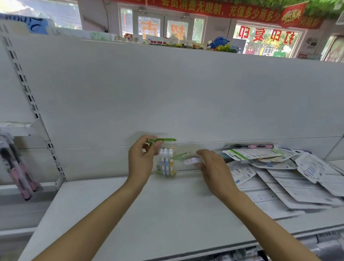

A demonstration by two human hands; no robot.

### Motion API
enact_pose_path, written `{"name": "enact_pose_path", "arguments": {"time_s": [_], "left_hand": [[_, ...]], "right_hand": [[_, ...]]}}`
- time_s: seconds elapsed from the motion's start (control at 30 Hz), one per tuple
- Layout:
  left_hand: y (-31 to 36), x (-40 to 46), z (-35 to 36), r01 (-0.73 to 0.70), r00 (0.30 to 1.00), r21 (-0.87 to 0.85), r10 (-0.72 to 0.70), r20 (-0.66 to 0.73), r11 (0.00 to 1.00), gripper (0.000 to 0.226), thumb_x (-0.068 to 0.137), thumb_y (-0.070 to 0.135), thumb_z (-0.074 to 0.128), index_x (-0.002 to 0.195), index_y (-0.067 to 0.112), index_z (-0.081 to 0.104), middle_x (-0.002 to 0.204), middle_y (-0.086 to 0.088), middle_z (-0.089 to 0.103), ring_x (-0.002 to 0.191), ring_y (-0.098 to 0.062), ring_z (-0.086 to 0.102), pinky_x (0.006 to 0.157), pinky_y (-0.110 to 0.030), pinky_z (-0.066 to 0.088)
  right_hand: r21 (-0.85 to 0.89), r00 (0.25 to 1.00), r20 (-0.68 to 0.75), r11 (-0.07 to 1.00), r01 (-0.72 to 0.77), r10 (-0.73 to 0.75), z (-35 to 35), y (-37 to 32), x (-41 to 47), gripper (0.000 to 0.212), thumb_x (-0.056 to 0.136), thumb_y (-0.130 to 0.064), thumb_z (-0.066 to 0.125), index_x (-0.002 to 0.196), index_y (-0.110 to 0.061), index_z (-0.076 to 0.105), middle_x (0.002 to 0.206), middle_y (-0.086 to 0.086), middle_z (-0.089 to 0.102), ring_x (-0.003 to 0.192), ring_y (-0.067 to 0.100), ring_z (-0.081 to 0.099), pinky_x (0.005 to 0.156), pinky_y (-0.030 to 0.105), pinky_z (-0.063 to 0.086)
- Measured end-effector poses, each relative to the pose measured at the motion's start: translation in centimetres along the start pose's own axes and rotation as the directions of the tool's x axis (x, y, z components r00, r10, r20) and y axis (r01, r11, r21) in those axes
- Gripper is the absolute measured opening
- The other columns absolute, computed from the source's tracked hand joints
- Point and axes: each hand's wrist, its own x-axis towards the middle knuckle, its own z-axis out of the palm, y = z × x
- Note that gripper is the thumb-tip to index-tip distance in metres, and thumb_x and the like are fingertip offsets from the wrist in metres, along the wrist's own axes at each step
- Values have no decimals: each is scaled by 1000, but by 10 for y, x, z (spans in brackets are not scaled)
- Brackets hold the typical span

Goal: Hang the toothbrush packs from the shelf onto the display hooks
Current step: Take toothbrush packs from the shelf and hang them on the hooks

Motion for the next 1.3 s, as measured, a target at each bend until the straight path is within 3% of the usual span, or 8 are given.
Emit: {"name": "enact_pose_path", "arguments": {"time_s": [0.17, 0.3, 0.5, 0.63, 0.7, 0.8, 0.93, 1.3], "left_hand": [[36, 0, -34, -49, 996, 13, 49, -79, 999, 13, 88, 21, 73, 83, 10, 69, 75, -17, 62, 60, -15, 47, 43, -24, 46], [45, -5, -68, -79, 994, 46, 82, -72, 996, 15, 85, 29, 75, 77, 18, 69, 68, -2, 61, 61, -11, 43, 56, -34, 45], [22, -18, -119, -69, 998, 139, 69, 1, 988, 43, 76, 62, 67, 77, 19, 67, 74, -15, 59, 66, -20, 43, 64, -37, 40], [8, -26, -141, -47, 989, 230, 12, 150, 972, 38, 85, 63, 51, 88, 29, 67, 82, 7, 67, 82, -18, 60, 75, -50, 53], [5, -38, -145, -30, 967, 184, -18, 255, 982, 38, 88, 62, 45, 97, 31, 66, 94, 10, 70, 94, -12, 64, 85, -41, 51], [2, -55, -147, -51, 919, 155, -14, 394, 987, 28, 95, 48, 52, 102, 23, 63, 99, 11, 70, 97, -6, 64, 85, -28, 46], [2, -66, -142, -60, 860, 159, -29, 509, 985, 7, 96, 20, 62, 91, 22, 67, 91, 8, 70, 91, -13, 66, 86, -36, 49], [20, -87, -209, 99, 901, 21, -98, 423, 995, 8, 94, 9, 62, 88, 14, 63, 93, -2, 75, 80, -14, 70, 67, -32, 56]], "right_hand": [[332, 992, 9, 935, -125, 130, -16, -39, -4, 15, 97, -18, 61, 108, -25, 54, 95, -15, 58, 84, 5, 48, 68, 17, 37], [547, 982, 18, 821, -166, 186, -22, -74, -10, 13, 96, -21, 63, 107, -21, 57, 97, -11, 69, 90, 13, 65, 76, 29, 51], [824, 953, 107, 512, -244, 282, -12, -115, -20, 17, 94, 1, 61, 109, -5, 55, 105, 9, 71, 103, 20, 68, 89, 28, 53], [845, 922, 160, 434, -313, 354, 4, -129, -29, 19, 96, 0, 58, 112, -9, 54, 111, 6, 72, 107, 17, 68, 89, 26, 54], [846, 903, 166, 414, -337, 397, 5, -133, -32, 20, 95, -1, 60, 111, -11, 54, 111, 5, 72, 107, 16, 68, 86, 23, 54], [800, 880, 196, 449, -398, 432, 8, -138, -39, 22, 91, -3, 67, 107, -14, 57, 106, 4, 73, 102, 17, 70, 84, 28, 55], [719, 883, 212, 545, -432, 420, 14, -154, -51, 24, 90, -1, 66, 105, -20, 68, 98, 1, 76, 95, 18, 72, 83, 37, 58], [760, 846, 191, 470, -448, 497, -3, -213, -59, 12, 86, -1, 71, 93, -11, 72, 85, 0, 76, 81, 12, 71, 74, 29, 58]]}}
